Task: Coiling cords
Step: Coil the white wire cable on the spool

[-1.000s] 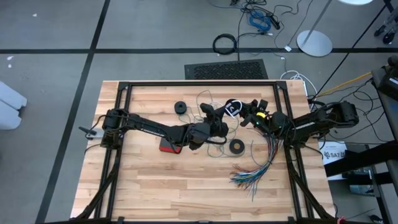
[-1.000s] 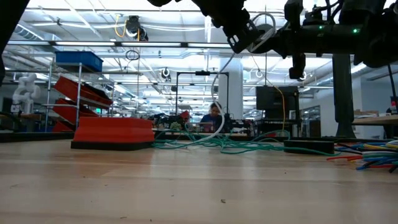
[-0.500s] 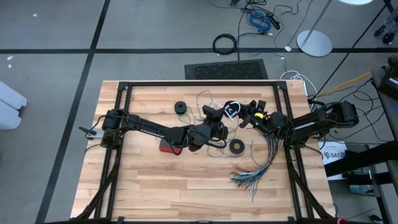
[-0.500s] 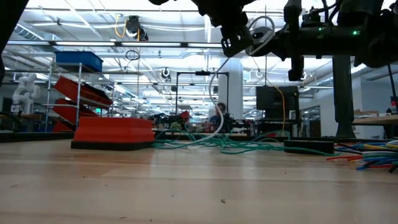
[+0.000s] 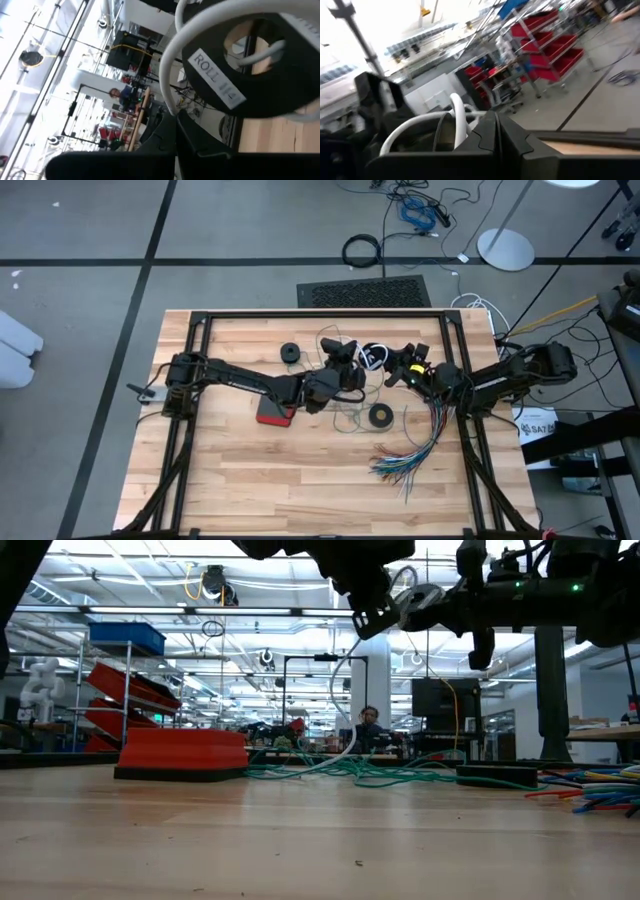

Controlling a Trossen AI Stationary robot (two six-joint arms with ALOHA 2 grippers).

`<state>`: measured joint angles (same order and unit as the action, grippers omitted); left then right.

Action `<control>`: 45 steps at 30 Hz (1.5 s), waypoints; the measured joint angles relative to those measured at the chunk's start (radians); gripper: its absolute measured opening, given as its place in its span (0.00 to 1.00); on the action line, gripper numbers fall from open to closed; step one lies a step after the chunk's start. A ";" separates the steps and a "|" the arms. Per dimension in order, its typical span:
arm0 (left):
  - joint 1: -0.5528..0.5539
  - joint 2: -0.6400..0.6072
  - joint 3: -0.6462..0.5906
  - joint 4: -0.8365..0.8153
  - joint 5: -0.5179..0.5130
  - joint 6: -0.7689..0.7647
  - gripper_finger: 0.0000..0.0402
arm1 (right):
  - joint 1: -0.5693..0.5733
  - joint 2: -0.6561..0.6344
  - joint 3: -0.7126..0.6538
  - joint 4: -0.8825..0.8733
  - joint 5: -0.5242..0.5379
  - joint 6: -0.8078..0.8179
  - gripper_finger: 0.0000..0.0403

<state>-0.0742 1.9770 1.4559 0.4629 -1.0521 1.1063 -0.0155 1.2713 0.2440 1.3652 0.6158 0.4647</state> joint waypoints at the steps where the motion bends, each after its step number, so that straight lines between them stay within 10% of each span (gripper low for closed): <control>1: 0.000 0.000 0.000 0.000 0.000 -0.002 0.00 | 0.005 0.000 0.000 0.006 0.015 -0.014 0.00; 23: -0.005 0.002 0.000 -0.326 0.130 -0.470 0.00 | 0.017 0.000 0.000 0.022 0.090 -0.316 0.00; 36: 0.036 0.023 -0.092 -0.345 0.447 -0.882 0.00 | 0.053 -0.001 0.000 -0.104 0.168 -0.442 0.00; 45: 0.040 0.106 -0.143 -0.130 0.660 -0.892 0.03 | 0.070 -0.003 0.000 -0.043 0.226 -0.533 0.00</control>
<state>-0.0344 2.0831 1.3126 0.3333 -0.3923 0.2139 0.0547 1.2678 0.2436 1.3218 0.8418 -0.0682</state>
